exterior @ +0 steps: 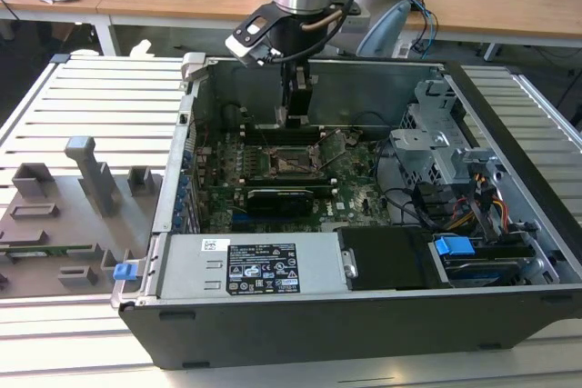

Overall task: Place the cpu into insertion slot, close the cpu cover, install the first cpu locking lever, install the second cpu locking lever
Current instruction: 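Place the cpu into insertion slot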

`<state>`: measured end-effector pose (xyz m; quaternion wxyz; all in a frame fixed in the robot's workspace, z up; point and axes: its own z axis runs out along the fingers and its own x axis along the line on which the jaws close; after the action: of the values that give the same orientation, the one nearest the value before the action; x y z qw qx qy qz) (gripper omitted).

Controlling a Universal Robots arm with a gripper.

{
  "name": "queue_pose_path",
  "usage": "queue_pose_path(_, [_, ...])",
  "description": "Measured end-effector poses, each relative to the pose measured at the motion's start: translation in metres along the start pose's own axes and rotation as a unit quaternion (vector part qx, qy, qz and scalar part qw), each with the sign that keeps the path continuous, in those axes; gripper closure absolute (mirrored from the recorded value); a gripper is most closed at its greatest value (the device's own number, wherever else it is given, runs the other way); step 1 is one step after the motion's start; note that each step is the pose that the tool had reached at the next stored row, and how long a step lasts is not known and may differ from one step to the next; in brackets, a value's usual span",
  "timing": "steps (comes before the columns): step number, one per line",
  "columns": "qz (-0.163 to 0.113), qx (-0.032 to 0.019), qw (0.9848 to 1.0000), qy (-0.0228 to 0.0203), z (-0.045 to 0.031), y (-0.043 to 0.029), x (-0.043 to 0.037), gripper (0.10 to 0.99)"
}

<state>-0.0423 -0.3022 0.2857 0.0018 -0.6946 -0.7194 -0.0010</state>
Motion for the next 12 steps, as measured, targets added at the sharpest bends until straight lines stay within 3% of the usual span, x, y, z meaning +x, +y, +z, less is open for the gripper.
queue_pose_path(12, [0.000,0.0000,1.0000,0.0000,0.0092,0.0000,0.0000,0.545])
